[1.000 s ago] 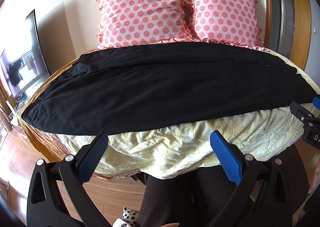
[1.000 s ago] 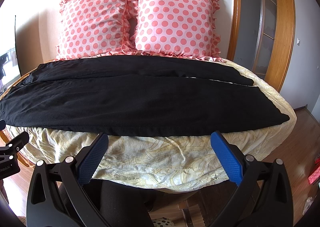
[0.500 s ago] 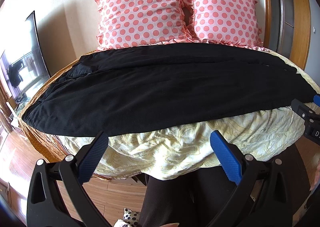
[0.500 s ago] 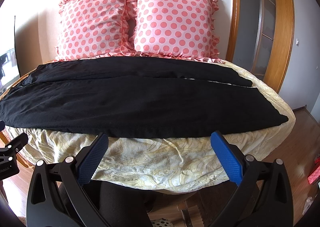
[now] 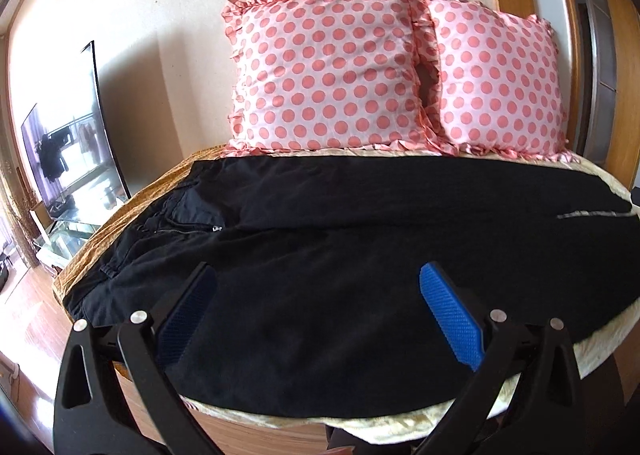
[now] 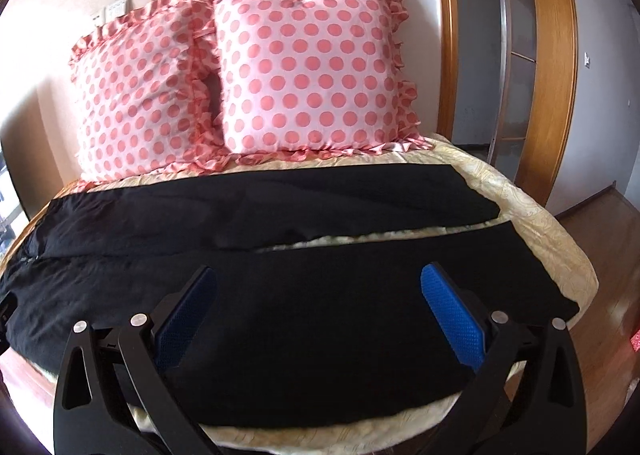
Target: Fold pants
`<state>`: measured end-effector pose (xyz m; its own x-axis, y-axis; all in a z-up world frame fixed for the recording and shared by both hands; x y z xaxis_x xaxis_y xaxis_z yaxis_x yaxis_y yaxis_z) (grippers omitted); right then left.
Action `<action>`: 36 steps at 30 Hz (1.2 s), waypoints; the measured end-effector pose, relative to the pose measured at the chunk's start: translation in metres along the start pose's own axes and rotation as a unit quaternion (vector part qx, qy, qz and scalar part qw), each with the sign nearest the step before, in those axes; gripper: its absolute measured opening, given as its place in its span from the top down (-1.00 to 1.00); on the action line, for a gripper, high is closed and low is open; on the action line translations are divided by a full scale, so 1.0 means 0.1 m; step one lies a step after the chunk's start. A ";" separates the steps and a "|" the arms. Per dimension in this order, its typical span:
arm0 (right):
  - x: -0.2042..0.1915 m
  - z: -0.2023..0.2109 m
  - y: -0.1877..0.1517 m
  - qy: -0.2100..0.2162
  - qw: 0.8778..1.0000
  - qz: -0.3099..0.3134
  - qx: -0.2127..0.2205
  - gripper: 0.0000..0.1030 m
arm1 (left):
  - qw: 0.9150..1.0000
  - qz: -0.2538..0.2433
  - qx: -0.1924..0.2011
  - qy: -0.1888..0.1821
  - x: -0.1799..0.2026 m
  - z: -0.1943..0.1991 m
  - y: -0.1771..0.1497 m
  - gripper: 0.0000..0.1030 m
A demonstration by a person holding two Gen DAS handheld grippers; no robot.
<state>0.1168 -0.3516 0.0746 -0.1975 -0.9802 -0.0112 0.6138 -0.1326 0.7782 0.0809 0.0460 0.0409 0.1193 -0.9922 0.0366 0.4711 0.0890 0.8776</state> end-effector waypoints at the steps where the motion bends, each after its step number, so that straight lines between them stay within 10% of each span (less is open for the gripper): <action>1: 0.11 -0.15 0.11 -0.007 1.000 -0.014 -0.012 -0.97 | 1.000 0.013 -0.002 -0.003 -0.04 -0.09 0.11 -0.96; 7: 0.94 -1.31 0.72 -0.046 0.978 -0.161 -0.127 -0.97 | 0.997 0.059 -0.027 -0.035 -0.21 -0.46 0.41 -0.96; 11: 1.26 -1.92 1.02 -0.138 0.961 -0.174 -0.164 -0.97 | 0.994 0.083 -0.037 -0.054 -0.26 -0.66 0.49 -0.96; 18: 1.42 -2.76 1.15 -0.182 0.935 -0.197 -0.230 -0.74 | 0.995 0.079 -0.051 -0.033 -0.27 -0.98 0.50 -0.96; 33: 1.37 -3.12 0.96 -0.213 0.919 -0.210 -0.258 -0.22 | 0.996 0.062 -0.059 -0.035 -0.23 -1.23 0.46 -0.96; 36: 1.34 -3.07 0.96 -0.212 0.927 -0.188 -0.245 0.36 | 0.997 0.062 -0.050 -0.023 -0.23 -1.21 0.43 -0.96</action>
<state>0.3836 -0.5408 -0.0446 -0.6869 -0.7190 0.1055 0.6938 -0.6057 0.3896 0.2046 0.0837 0.0202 0.1428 -0.9759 0.1652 0.5409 0.2167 0.8127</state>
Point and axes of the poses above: each gripper's, at about its wrist camera, not at the fingertips, and z roughly against the way its jaws point, x to its right, y to its top, the point moved 2 cm from there along -z, roughly the way its jaws point, and after that the axes turned 8 degrees about z, right-handed, at the moved point
